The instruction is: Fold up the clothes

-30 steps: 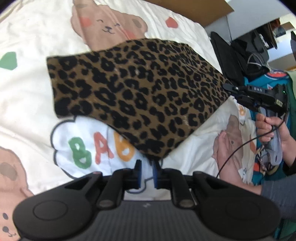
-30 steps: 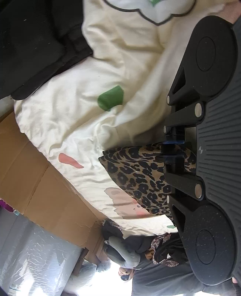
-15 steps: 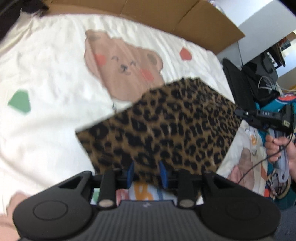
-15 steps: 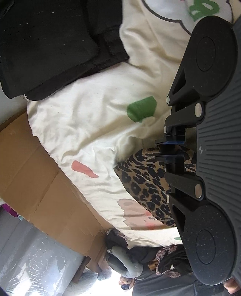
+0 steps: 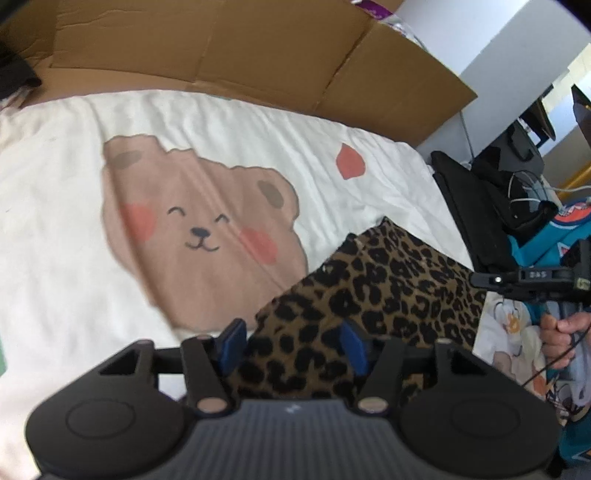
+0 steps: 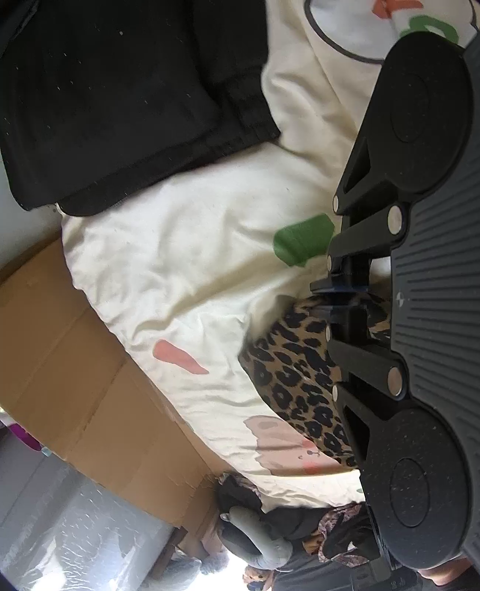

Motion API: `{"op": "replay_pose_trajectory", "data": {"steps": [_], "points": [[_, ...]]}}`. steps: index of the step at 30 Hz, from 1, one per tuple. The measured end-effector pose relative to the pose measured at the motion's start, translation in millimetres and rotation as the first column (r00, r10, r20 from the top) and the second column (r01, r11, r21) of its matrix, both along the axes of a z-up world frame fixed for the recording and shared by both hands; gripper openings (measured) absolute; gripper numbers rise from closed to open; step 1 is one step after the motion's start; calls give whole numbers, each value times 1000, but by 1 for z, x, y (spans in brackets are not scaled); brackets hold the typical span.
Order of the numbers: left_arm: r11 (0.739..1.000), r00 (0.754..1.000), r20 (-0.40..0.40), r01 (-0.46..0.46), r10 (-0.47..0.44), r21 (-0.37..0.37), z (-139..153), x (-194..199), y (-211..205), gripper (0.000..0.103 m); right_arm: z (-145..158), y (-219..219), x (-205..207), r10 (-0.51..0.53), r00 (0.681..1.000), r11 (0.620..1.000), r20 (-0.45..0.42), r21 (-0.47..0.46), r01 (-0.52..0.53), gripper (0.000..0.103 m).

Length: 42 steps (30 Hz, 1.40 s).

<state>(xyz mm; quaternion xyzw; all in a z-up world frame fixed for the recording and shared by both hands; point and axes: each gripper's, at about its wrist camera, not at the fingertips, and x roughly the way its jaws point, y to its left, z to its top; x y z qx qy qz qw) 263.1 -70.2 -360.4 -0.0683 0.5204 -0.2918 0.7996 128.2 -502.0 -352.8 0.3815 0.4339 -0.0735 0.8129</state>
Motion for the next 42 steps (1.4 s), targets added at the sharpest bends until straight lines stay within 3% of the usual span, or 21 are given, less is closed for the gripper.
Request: {"op": "replay_pose_trajectory", "data": {"steps": [7, 13, 16, 18, 21, 23, 27, 31, 42], "points": [[999, 999, -1, 35, -35, 11, -19, 19, -25, 67, -2, -17, -6, -53, 999, 999, 4, 5, 53, 0], [998, 998, -17, 63, -63, -1, -27, 27, -28, 70, -2, -25, -19, -94, 996, 993, 9, 69, 93, 2], [998, 997, -32, 67, -67, -19, -30, 29, -25, 70, -3, -18, -27, -91, 996, 991, 11, 101, 89, 12], [997, 997, -49, 61, -63, -37, -34, 31, -22, 70, -5, -13, -32, -88, 996, 989, 12, 123, 86, 32], [996, 996, -63, 64, -68, -61, -38, 31, -18, 69, -9, -5, -39, -81, 997, 983, 13, 166, 78, 35], [995, 995, -70, 71, -76, -72, -40, 30, -17, 68, -17, 4, -42, -79, 997, 975, -1, 210, 78, 42], [993, 994, -76, 76, -83, -89, -42, 31, -13, 66, -34, 26, -42, -42, 999, 961, -31, 271, 49, 42], [992, 993, -82, 78, -86, -99, -45, 32, -10, 61, -43, 43, -39, -6, 999, 950, -34, 312, 16, 49], [991, 991, -94, 87, -97, -102, -45, 36, -8, 52, -62, 60, -39, -73, 997, 924, 0, 375, 68, 50]]}}
